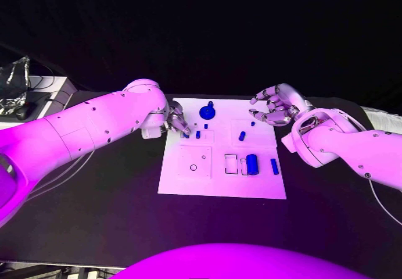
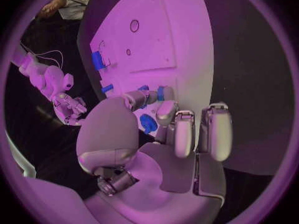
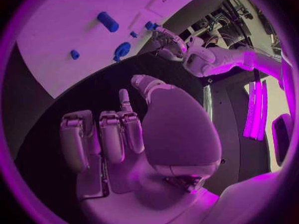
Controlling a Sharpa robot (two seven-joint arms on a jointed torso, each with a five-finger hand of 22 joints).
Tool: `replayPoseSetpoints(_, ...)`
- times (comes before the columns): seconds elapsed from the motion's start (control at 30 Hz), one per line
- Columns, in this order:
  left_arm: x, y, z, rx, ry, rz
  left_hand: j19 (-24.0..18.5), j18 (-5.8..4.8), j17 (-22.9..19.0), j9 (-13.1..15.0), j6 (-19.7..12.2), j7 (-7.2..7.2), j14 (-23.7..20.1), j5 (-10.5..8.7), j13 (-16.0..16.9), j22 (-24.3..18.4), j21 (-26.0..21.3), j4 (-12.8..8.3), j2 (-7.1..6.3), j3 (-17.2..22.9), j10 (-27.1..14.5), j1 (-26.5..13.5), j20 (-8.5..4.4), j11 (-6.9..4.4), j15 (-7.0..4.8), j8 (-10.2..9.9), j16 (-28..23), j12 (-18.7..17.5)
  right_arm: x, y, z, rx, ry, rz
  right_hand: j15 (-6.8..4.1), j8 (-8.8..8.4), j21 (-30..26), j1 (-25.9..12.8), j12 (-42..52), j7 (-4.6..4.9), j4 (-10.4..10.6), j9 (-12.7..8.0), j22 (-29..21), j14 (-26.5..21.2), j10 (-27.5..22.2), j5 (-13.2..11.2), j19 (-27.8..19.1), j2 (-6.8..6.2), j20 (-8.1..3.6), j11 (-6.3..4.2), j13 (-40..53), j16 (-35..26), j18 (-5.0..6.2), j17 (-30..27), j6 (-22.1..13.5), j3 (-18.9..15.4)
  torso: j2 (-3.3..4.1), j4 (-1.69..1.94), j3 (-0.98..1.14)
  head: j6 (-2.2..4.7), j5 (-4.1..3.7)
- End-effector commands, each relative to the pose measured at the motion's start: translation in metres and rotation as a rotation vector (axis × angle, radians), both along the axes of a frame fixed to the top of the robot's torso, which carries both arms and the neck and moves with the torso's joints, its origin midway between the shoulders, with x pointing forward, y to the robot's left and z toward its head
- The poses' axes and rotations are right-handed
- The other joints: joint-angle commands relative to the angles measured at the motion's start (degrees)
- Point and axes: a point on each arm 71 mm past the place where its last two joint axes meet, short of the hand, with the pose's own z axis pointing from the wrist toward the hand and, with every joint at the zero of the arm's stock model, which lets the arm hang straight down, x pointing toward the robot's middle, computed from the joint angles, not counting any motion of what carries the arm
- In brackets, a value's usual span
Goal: Assemble the parts on the task board
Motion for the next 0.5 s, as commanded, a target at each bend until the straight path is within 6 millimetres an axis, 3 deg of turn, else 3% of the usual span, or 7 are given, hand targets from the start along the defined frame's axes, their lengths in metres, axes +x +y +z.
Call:
replayPoseSetpoints(0.03, -0.0005, -0.0027, -0.0006, 0.015, 0.008, -0.024, 1.1, -1.04, 15.1, 0.1, 1.7, -1.12, 6.0, 0.37, 0.1, 9.5, 0.3, -10.8, -0.06, 10.4, 0.4, 0.6, -0.32, -0.03, -0.37, 0.1, 0.2, 0.2, -0.0008, 0.0018, -0.0001, -0.008, -0.003, 0.017, -0.46, 0.12, -0.1, -0.5, 0.0, 0.00, 0.0, 0.0, 14.2, 5.3, 3.8, 0.3, 5.4, -0.15, -0.37, -0.44, 12.8, -0.2, 0.32, 11.9, -0.4, 0.2, 0.01, 0.05, 0.02, -0.05, -0.08)
replayPoseSetpoints(0.23, -0.0011, -0.0040, -0.0026, 0.032, 0.026, -0.038, 1.2, -1.05, 15.1, 0.0, 1.8, -1.12, 6.0, 0.38, 0.1, 9.6, 0.3, -10.8, -0.07, 10.3, 0.5, 0.7, -0.32, -0.03, -0.38, 0.0, 0.2, 0.2, -0.0009, 0.0017, -0.0001, -0.008, -0.003, 0.017, -0.46, 0.12, -0.1, -0.5, 0.0, 0.00, 0.0, 0.0, 14.2, 5.3, 3.8, 0.3, 5.4, -0.15, -0.37, -0.44, 12.8, -0.2, 0.32, 11.9, -0.4, 0.2, 0.00, -0.11, 0.04, -0.14, -0.02)
replayPoseSetpoints(0.5, -0.0014, -0.0016, -0.0039, 0.046, 0.040, -0.044, 1.1, -1.05, 15.1, 0.0, 1.8, -1.13, 6.0, 0.38, 0.2, 9.6, 0.3, -10.8, -0.07, 10.2, 0.5, 0.7, -0.32, -0.03, -0.38, 0.0, 0.2, 0.2, -0.0008, 0.0010, -0.0001, -0.009, -0.003, 0.016, -0.46, 0.12, -0.1, -0.5, 0.0, 0.00, 0.0, 0.0, 14.2, 5.3, 3.8, 0.3, 5.4, -0.15, -0.37, -0.44, 12.8, -0.2, 0.32, 11.9, -0.4, 0.2, -0.04, 0.08, 0.03, -0.14, -0.19)
